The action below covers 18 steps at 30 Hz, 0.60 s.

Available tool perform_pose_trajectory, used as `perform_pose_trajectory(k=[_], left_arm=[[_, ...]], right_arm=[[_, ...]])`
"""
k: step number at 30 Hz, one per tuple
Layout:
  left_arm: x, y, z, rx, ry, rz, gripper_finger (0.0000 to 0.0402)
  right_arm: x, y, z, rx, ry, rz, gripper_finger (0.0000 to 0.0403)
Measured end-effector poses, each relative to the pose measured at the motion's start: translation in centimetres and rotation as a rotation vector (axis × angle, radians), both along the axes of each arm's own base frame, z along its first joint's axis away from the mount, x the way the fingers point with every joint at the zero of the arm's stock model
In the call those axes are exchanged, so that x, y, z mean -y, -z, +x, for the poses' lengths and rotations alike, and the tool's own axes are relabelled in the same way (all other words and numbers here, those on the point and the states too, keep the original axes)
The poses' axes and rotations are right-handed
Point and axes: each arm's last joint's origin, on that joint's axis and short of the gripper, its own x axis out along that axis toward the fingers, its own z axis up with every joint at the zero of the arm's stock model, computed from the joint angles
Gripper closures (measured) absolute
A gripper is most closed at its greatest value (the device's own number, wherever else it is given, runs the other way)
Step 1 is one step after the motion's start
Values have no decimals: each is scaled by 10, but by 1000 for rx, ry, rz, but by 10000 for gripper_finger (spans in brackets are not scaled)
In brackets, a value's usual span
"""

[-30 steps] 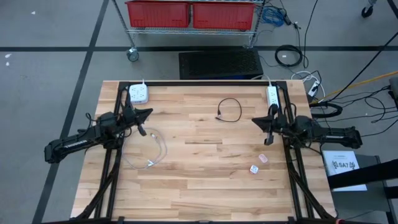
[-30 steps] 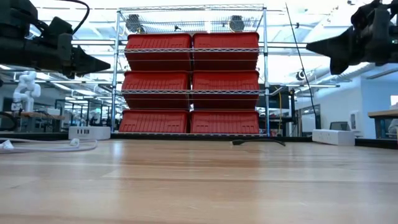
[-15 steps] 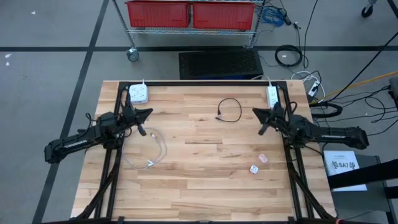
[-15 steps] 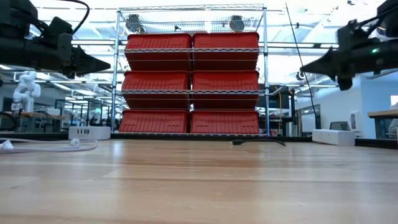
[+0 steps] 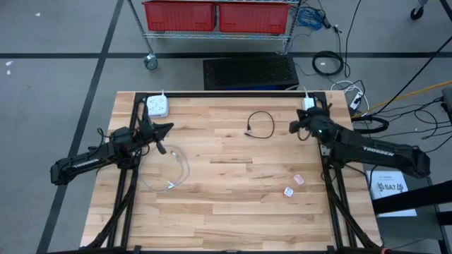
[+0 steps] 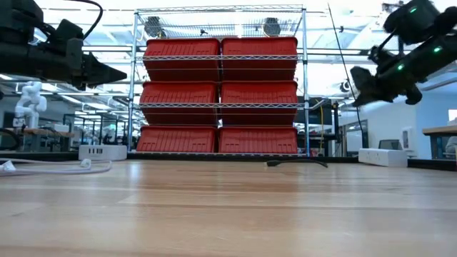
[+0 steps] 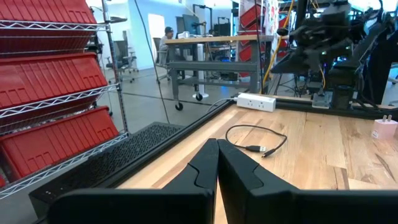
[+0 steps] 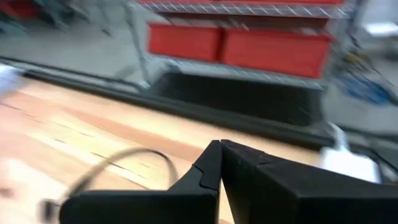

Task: Insert USB
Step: Move the right white outlet extension to the center

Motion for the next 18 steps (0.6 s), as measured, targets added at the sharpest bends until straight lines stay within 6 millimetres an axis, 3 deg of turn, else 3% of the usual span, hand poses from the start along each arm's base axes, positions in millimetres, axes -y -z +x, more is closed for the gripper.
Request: perform_pose_trajectory(k=[10, 18], left_arm=[[0, 0, 0, 0, 0, 0, 384], [0, 0, 0, 0, 0, 0, 384]], right_arm=[[22, 15, -5, -143, 158, 221, 334], [33, 28, -6, -167, 217, 324, 232]])
